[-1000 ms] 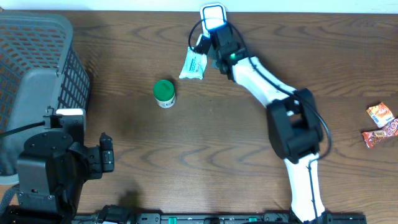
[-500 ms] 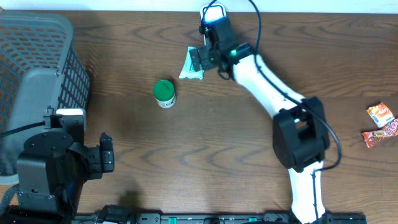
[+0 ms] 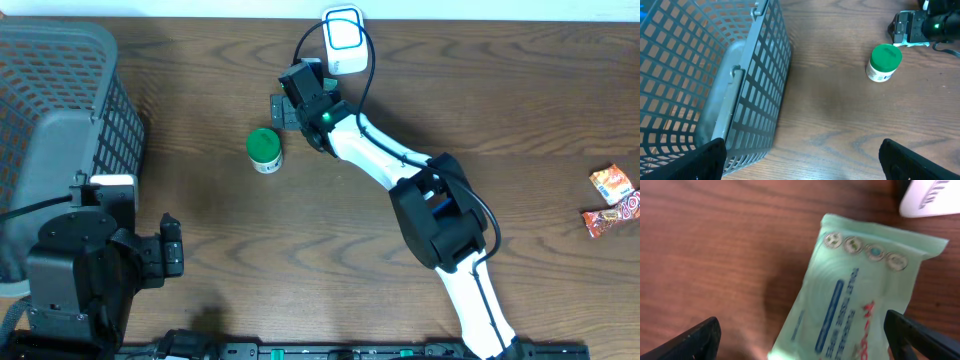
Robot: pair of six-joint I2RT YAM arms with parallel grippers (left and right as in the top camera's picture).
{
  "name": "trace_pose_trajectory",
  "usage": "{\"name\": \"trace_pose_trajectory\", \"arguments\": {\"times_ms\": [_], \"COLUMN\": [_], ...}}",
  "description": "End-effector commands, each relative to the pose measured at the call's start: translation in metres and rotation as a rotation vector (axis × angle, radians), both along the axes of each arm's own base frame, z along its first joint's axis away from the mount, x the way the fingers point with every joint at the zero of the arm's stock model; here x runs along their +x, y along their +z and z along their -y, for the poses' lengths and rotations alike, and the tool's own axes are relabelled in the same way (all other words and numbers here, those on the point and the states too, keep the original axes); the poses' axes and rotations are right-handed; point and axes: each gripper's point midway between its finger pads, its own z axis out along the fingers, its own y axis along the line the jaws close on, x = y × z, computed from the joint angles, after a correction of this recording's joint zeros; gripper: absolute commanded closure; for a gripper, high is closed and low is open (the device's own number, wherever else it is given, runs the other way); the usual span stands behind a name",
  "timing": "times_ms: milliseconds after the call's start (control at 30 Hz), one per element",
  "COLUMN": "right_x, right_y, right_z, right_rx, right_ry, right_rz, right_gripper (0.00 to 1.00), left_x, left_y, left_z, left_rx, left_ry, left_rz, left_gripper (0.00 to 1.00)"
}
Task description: Scan the item barcode
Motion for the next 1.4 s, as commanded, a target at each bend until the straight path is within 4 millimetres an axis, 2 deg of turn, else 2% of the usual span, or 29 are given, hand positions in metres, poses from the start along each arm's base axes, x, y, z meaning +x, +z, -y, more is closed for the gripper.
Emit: {"name": "trace_pose_trajectory", "arguments": {"times_ms": [0,167,300,467,567,633,700,800,833,867,967,1133,1167,1233,1267,1367], "right_x": [0.009,0.013,0.011,0.011,0.011,0.011,0.011,0.009,0.005,0.003,-0.005,-0.019,-0.023,-0.027,-0.029,-0.037], "right_y": [-0.023,-0.047,-0.057,-0.057,-0.055,-0.05,-0.043,-0.019,0.002,0.01,0.032,0.061,0.066,0.068,0.067,0.06], "right_z": [0.013,0.023,0.024,0.025,0.026,0.029,0.033,0.042,0.051,0.056,0.075,0.122,0.143,0.174,0.189,0.253], "right_rx": [-0.026,-0.053,-0.063,-0.068,-0.067,-0.07,-0.075,-0.093,-0.111,-0.118,-0.137,-0.184,-0.21,-0.256,-0.28,-0.359], "right_ry": [-0.099,-0.171,-0.17,-0.171,-0.167,-0.171,-0.175,-0.171,-0.17,-0.172,-0.191,-0.247,-0.268,-0.288,-0.295,-0.358], "right_rz": [0.014,0.016,0.003,-0.001,-0.001,-0.005,-0.009,-0.013,-0.021,-0.027,-0.054,-0.123,-0.154,-0.2,-0.224,-0.327], "right_gripper": [0.01,0.01,0.01,0.34,0.64,0.71,0.74,0.8,0.83,0.87,0.96,0.99,0.99,0.99,0.99,0.99], "left_x": [0.0,0.0,0.0,0.0,0.0,0.0,0.0,0.0,0.0,0.0,0.0,0.0,0.0,0.0,0.0,0.0], "left_y": [0.0,0.0,0.0,0.0,0.0,0.0,0.0,0.0,0.0,0.0,0.0,0.0,0.0,0.0,0.0,0.0], "left_z": [-0.002,-0.002,-0.002,-0.002,-0.002,-0.002,-0.002,-0.002,-0.002,-0.002,-0.002,-0.002,-0.002,-0.002,-0.002,-0.002], "left_rx": [0.001,0.001,0.001,0.001,0.001,0.001,0.001,0.001,0.001,0.001,0.001,0.001,0.001,0.001,0.001,0.001], "left_ry": [0.011,0.011,0.011,0.011,0.011,0.011,0.011,0.011,0.011,0.011,0.011,0.011,0.011,0.011,0.011,0.011], "left_rz": [0.0,0.0,0.0,0.0,0.0,0.0,0.0,0.0,0.0,0.0,0.0,0.0,0.0,0.0,0.0,0.0], "left_gripper": [0.02,0.02,0.02,0.02,0.02,0.02,0.02,0.02,0.02,0.02,0.02,0.02,0.02,0.02,0.02,0.02]}}
